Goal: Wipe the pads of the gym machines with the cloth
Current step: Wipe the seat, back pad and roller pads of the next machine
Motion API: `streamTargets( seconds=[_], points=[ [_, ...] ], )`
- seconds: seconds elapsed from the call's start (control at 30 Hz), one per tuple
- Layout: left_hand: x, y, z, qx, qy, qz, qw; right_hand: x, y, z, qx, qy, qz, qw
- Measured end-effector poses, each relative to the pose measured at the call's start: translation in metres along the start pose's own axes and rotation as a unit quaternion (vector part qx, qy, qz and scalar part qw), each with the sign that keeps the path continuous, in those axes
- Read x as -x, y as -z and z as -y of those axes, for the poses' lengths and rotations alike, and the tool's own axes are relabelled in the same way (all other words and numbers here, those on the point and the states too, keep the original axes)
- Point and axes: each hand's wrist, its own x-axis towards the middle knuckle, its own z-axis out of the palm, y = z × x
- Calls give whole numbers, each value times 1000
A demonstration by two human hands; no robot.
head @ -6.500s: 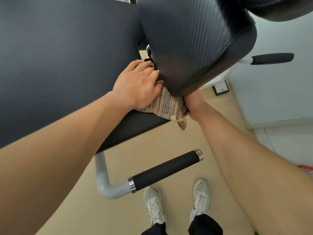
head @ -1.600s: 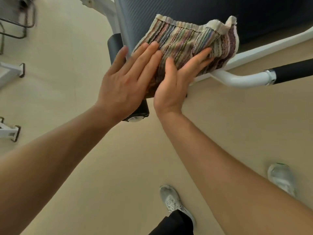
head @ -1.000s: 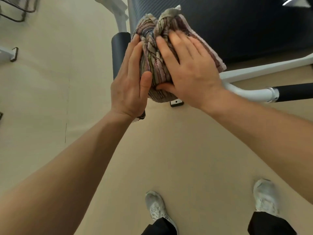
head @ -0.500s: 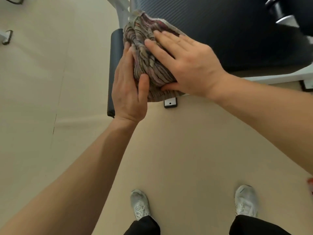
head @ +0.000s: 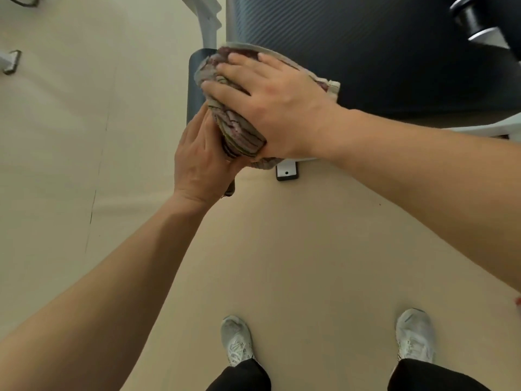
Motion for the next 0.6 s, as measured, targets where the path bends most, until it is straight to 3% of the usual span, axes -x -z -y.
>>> streamTargets(
  seconds=[0.17, 0.4, 0.5, 0.6],
  points=[
    [0, 7, 6, -26, -12, 34, 999, 6, -1, -10, -29, 7, -20, 999],
    [-7, 22, -17, -19, -152, -42, 987, 70, -10, -33, -15, -107, -38, 993],
    [-11, 15, -9, 2, -136, -35, 990, 58, -8, -26, -2, -97, -28, 995],
    [-3, 7, -2, 10, -85, -16, 996, 22, -1, -12, -19, -35, 0, 999]
  ],
)
